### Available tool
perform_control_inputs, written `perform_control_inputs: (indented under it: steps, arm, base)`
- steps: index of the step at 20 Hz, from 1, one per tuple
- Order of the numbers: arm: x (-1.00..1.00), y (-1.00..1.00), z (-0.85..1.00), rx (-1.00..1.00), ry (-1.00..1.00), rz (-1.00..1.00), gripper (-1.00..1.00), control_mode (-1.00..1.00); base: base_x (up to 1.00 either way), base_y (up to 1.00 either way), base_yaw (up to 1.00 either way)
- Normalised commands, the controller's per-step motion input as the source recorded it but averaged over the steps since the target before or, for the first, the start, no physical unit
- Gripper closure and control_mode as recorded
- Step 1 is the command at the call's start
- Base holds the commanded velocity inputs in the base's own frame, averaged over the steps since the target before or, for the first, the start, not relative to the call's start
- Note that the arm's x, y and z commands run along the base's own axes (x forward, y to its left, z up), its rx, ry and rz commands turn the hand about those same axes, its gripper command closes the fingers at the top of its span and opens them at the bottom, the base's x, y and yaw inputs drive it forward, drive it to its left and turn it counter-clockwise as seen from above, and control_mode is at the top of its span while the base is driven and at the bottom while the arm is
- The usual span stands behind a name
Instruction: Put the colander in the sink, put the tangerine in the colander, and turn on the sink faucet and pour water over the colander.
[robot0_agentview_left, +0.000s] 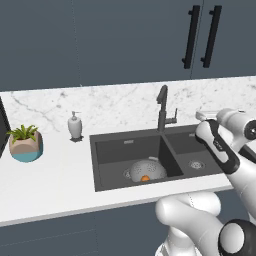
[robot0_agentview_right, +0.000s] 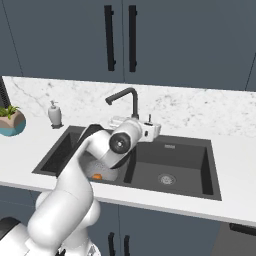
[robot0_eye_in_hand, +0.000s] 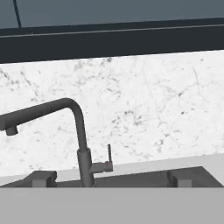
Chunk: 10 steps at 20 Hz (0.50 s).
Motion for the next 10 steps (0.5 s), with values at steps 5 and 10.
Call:
perform_control_inputs:
  steps: [5,10]
  arm:
    - [0.00,-0.21,-0.20,-0.07,0.02,0.00,-1.00,-1.00]
    - [0.00,-0.26,-0.43,-0.07,0.00,0.00,-1.00,-1.00]
  base:
    - [0.00,0.00,0.00]
    - [0.00,0.00,0.00]
